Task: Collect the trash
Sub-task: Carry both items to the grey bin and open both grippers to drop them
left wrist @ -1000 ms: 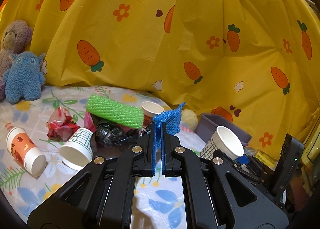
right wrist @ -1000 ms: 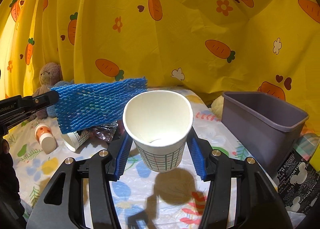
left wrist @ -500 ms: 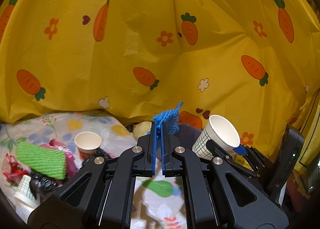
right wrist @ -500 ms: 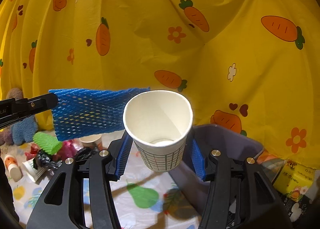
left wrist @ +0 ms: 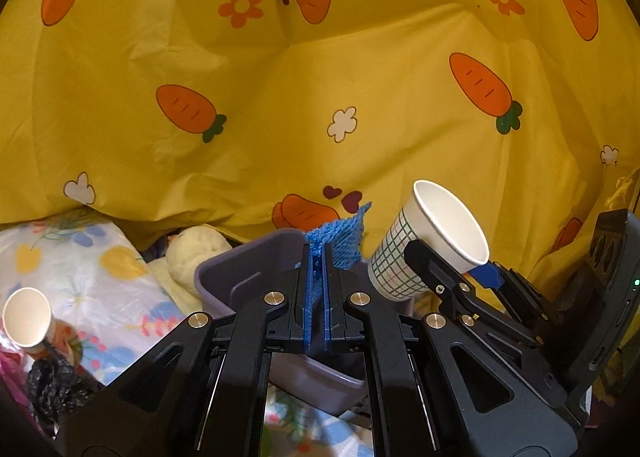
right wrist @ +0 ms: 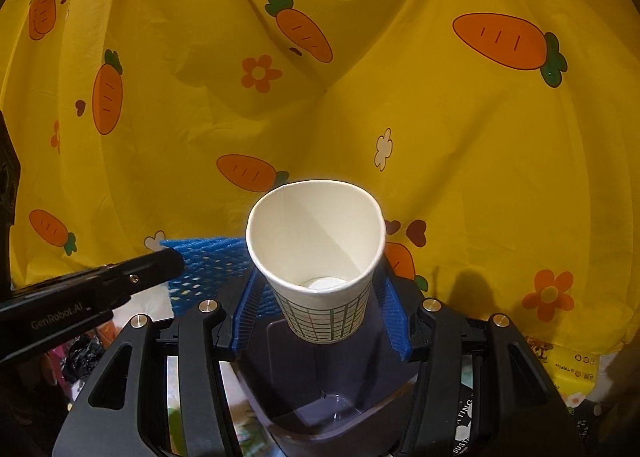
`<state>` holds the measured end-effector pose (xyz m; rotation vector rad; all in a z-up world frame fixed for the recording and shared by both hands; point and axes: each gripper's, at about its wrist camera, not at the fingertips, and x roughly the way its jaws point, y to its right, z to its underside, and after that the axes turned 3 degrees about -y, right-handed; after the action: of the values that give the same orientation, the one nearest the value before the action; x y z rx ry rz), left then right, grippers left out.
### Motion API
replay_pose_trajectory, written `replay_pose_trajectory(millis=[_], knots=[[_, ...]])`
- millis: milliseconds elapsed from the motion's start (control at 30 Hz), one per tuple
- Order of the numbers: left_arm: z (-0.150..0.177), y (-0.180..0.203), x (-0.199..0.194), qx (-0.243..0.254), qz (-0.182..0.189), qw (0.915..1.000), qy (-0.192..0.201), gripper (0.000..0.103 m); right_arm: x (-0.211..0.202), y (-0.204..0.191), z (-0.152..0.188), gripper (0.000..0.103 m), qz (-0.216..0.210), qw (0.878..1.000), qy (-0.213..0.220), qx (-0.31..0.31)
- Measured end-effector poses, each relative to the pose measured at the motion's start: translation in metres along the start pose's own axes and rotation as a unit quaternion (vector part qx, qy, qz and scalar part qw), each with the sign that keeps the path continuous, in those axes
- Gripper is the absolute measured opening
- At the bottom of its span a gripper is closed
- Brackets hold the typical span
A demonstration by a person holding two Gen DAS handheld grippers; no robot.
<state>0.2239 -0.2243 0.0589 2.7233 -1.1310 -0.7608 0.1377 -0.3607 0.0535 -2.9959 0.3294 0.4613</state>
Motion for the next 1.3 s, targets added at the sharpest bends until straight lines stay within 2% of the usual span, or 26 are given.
replay_pose_trajectory(millis=[300,1100,1167,1233,1300], knots=[[0.010,-0.008,0.037,-0.011,0.016,0.9992,-0.034,0.003,0.019,0.012,0.008,0.053,0.014,1.000,-0.020,0.003],[0.026,-0.012,0.068,-0.016,0.023,0.9960,-0.085,0.006,0.039,0.018,0.015,0.057,0.019,0.999,-0.044,0.009],[0.028,-0.017,0.067,-0.014,0.005,0.9957,-0.091,0.025,0.043,0.018,0.017,0.057,0.019,0.999,-0.050,0.012],[0.031,-0.027,0.059,-0.020,-0.025,0.9963,-0.080,0.067,0.048,0.018,0.018,0.058,0.020,0.998,-0.054,0.014],[0.034,-0.039,0.046,-0.035,-0.050,0.9963,-0.061,0.084,0.052,0.017,0.018,0.059,0.019,0.998,-0.059,0.014]])
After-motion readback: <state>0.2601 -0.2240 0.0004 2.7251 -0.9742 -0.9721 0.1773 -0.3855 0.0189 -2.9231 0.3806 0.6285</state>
